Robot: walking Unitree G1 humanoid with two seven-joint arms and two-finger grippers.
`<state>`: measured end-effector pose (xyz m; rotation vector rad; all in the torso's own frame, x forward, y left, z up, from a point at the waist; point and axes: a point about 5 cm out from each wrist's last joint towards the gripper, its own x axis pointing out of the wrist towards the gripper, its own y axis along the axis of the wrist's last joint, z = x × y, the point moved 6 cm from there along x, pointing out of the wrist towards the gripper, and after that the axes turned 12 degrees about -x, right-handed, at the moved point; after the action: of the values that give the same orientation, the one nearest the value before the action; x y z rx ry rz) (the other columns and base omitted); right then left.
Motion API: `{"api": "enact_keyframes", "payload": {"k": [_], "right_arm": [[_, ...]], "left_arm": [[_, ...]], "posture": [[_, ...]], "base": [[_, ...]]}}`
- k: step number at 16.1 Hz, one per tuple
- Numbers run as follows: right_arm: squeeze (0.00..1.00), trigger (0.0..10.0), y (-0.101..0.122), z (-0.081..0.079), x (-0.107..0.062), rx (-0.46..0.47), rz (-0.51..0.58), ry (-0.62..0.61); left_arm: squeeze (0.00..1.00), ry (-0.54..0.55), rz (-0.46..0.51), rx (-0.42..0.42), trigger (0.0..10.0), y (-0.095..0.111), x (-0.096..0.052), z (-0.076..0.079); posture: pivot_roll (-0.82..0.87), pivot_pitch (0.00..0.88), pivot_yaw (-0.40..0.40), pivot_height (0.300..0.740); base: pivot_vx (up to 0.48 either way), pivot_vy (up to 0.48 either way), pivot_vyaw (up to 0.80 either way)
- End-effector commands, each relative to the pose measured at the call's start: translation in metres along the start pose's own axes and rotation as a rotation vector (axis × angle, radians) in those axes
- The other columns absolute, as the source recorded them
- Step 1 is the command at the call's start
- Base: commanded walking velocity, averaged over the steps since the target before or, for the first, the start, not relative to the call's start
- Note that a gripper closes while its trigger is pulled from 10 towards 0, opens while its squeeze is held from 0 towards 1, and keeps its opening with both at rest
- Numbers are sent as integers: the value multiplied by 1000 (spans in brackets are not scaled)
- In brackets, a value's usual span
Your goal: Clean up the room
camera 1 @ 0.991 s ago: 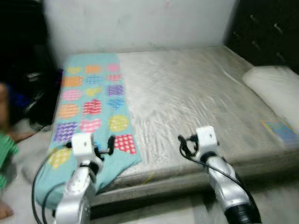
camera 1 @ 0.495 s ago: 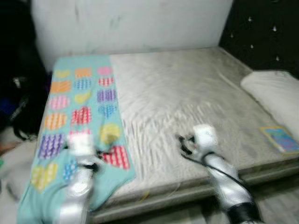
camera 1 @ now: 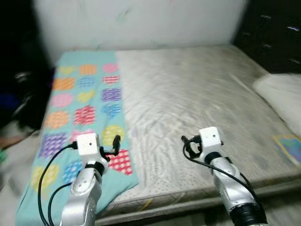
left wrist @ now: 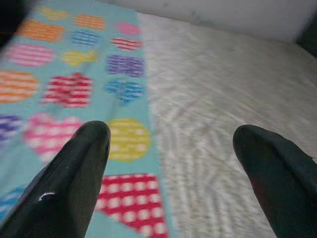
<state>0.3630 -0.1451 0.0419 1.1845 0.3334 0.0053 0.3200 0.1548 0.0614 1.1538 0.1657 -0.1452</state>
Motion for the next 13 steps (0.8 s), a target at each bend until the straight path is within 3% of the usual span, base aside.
{"api": "enact_keyframes", "payload": {"k": [1, 5, 11, 13], "right_arm": [[0, 10000, 7, -6, 2, -4, 23, 16], [0, 10000, 7, -7, 2, -6, 23, 19], [0, 10000, 5, -7, 2, 4, 13, 18], [0, 10000, 4, -7, 2, 7, 12, 17]], "left_arm": [[0, 33, -5, 8, 10000, -1, -2, -9], [0, 47, -8, -12, 10000, -2, -2, -11], [0, 34, 1, -28, 10000, 0, -3, -9], [0, 30, 1, -32, 10000, 0, -3, -8]], "posture": [[-72, 0, -30, 740], [-71, 0, -30, 740], [-72, 0, -30, 740], [-72, 0, -29, 740]], "base": [[0, 0, 800], [0, 0, 750], [0, 0, 0], [0, 480, 0]]}}
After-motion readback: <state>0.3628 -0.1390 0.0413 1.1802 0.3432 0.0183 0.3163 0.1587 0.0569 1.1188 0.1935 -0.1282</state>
